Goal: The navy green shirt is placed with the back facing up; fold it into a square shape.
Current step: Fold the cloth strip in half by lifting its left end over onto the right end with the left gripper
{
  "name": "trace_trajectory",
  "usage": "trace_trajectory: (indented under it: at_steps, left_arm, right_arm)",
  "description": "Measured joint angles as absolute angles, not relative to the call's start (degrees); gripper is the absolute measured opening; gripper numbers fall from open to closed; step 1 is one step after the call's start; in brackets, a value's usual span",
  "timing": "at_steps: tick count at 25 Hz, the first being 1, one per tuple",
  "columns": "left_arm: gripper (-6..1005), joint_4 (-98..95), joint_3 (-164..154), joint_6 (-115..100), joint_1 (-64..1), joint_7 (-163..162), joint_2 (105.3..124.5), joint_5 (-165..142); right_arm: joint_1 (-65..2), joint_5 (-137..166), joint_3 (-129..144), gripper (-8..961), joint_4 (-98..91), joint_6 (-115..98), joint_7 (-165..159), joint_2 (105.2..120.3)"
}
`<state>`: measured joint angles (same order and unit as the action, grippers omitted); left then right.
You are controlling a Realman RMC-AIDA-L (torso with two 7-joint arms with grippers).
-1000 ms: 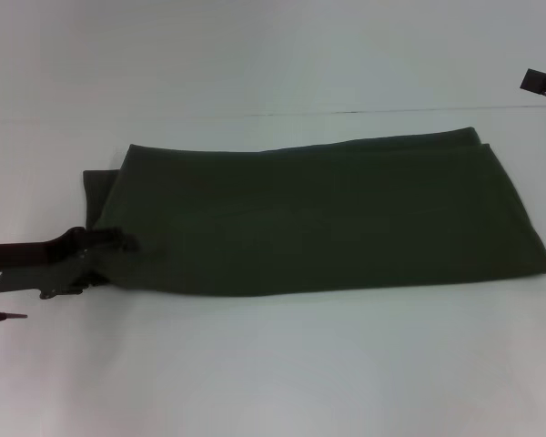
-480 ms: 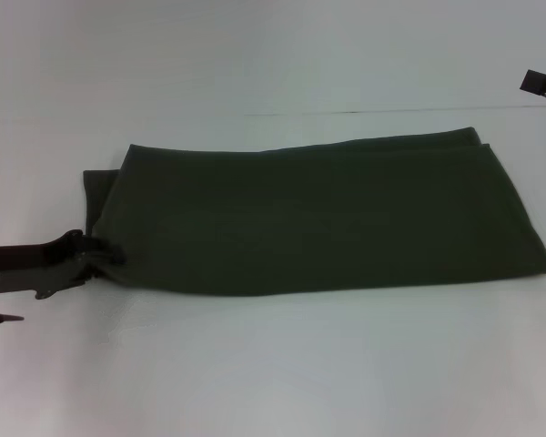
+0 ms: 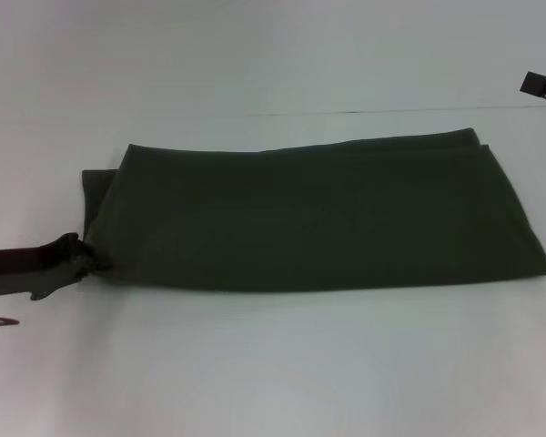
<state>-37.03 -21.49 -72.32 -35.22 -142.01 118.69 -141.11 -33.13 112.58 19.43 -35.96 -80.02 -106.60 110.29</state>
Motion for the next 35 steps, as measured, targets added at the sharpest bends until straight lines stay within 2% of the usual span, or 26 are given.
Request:
trace_trajectory:
  at_steps: [1, 6, 12, 16, 26, 35]
  left_arm:
    - [36, -37.09, -21.47, -72.32, -35.04, -141.89, 118.76, -141.01]
    - [9, -37.87, -20.72, -73.57, -32.04, -139.53, 119.52, -137.22]
    - [11, -38.27, -13.72, -80.1, -28.35, -133.75, 119.91, -132.39]
    - [11, -38.57, -10.04, -83.24, -26.65, -130.66, 119.89, -131.76]
    - [11, -41.12, -4.59, -86.04, -22.41, -126.29, 119.17, -131.68]
    - [11, -42.89, -3.62, -85.64, -21.08, -126.02, 117.43, -133.85]
  right_arm:
    - [-33.13, 112.58, 19.43, 931, -35.9, -79.99, -106.6, 110.31]
    - [-32.72, 112.25, 19.34, 931, -35.76, -80.2, -106.52, 110.68]
    - [-32.08, 110.34, 19.83, 930, -35.69, -80.49, -106.33, 111.76]
    - [-32.09, 110.25, 19.76, 930, -35.67, -80.51, -105.74, 113.01]
    - [-32.86, 108.72, 19.83, 930, -35.57, -80.16, -104.31, 116.08]
    - [-34.1, 108.66, 19.87, 930, -34.96, -79.86, -103.57, 117.05]
